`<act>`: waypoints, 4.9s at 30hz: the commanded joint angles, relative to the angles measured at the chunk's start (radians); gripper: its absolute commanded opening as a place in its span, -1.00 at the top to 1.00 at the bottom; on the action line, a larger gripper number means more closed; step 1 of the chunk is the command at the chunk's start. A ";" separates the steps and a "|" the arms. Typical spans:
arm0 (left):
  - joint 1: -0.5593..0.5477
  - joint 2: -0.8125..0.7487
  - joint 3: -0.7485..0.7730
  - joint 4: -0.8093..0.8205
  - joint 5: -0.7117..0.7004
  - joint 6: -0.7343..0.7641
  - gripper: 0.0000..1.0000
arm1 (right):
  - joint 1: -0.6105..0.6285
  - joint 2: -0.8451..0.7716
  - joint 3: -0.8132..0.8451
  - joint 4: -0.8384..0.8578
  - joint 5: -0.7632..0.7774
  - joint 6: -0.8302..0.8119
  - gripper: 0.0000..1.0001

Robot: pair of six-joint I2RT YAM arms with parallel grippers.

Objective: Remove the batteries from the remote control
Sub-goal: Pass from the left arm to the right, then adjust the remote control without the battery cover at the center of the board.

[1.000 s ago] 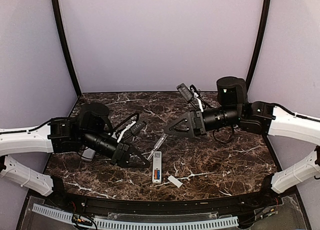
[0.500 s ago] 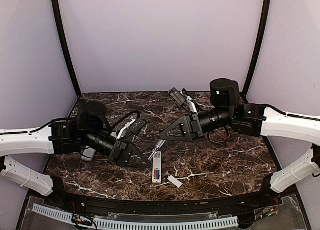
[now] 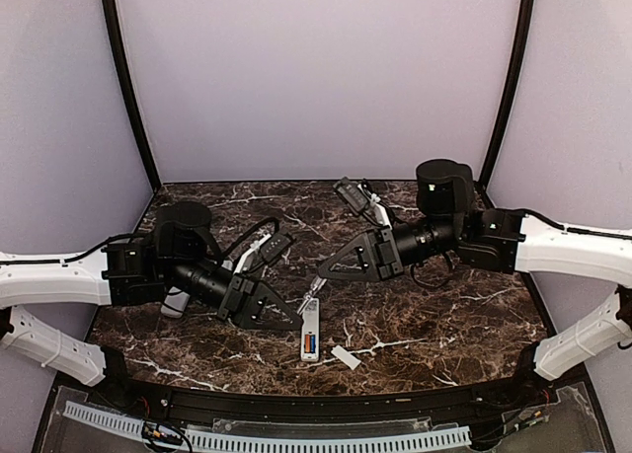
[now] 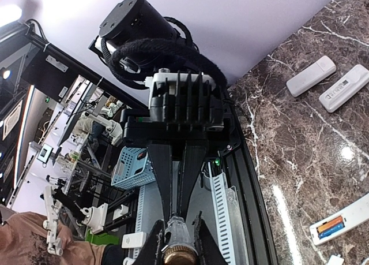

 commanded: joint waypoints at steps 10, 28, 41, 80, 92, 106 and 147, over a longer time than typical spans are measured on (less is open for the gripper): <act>0.002 -0.011 0.005 -0.071 -0.115 0.017 0.60 | 0.001 -0.038 -0.042 0.061 0.099 0.020 1.00; 0.020 0.134 0.198 -0.597 -0.827 0.090 -0.64 | -0.033 -0.286 -0.129 -0.333 0.859 0.133 1.00; 0.001 0.516 0.439 -0.637 -0.952 0.111 -0.88 | -0.032 -0.326 -0.169 -0.374 0.941 0.186 1.00; -0.005 0.906 0.717 -0.823 -1.158 0.062 -0.98 | -0.032 -0.299 -0.193 -0.329 0.915 0.241 1.00; 0.010 0.895 0.685 -0.885 -1.169 0.031 -0.98 | -0.032 -0.299 -0.205 -0.313 0.907 0.248 1.00; 0.011 0.807 0.584 -0.890 -1.166 -0.010 -0.98 | -0.032 -0.312 -0.223 -0.306 0.908 0.258 1.00; 0.018 0.445 0.259 -0.770 -1.144 -0.011 -0.98 | -0.032 -0.286 -0.214 -0.294 0.899 0.250 1.00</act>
